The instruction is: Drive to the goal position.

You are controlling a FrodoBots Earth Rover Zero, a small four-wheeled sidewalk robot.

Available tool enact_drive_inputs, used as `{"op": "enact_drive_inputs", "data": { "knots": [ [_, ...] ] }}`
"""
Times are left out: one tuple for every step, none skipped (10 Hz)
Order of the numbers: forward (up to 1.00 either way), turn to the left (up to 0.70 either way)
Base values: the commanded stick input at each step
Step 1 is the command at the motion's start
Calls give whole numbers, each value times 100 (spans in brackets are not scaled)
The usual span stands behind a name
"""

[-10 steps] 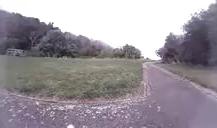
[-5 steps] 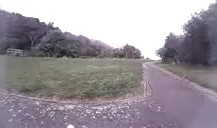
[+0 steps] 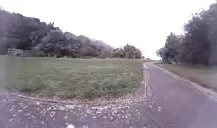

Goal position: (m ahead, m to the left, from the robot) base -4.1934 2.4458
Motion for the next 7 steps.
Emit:
{"op": "enact_drive_inputs", "data": {
  "knots": [
    [0, 85],
    [0, 85],
    [0, 85],
    [0, 85],
    [0, 85],
    [0, 85],
    [0, 85]
  ]
}}
